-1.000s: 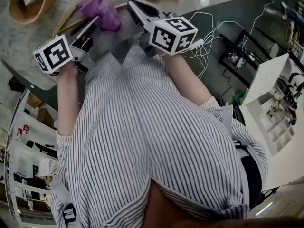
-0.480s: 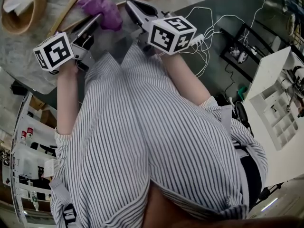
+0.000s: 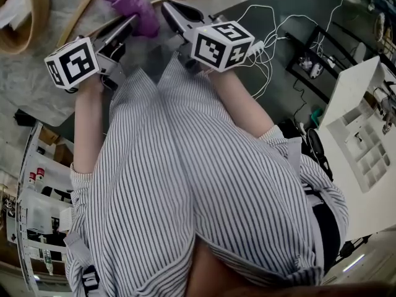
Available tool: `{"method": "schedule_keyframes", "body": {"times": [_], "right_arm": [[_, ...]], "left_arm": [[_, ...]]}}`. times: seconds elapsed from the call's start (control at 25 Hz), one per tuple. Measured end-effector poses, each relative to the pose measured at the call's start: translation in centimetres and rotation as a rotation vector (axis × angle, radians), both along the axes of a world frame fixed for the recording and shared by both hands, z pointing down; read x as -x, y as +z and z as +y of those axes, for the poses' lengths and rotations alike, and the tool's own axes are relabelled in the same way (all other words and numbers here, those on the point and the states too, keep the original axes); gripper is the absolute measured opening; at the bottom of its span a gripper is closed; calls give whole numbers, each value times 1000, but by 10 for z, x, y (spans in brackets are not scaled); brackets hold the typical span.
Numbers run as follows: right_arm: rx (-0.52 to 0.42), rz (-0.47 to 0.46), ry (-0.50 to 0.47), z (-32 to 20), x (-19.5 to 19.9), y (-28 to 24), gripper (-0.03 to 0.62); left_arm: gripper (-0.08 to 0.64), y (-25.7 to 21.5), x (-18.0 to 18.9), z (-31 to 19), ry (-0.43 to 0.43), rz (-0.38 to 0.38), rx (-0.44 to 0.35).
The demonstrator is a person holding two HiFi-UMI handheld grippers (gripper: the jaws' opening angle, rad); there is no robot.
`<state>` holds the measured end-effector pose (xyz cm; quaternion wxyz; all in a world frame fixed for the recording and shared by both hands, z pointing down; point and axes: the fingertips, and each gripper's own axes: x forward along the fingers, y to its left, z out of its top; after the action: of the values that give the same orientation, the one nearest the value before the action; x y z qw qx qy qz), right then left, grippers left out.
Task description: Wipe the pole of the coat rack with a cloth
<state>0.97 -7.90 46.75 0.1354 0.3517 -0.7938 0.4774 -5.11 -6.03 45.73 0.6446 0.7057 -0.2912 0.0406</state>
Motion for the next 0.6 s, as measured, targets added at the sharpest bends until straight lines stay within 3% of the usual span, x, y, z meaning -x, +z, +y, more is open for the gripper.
{"method": "schedule_keyframes", "body": {"times": [0.6], "right_arm": [[13, -1, 19, -5, -45, 6, 15]], "left_arm": [[51, 4, -63, -19, 53, 22, -14]]}}
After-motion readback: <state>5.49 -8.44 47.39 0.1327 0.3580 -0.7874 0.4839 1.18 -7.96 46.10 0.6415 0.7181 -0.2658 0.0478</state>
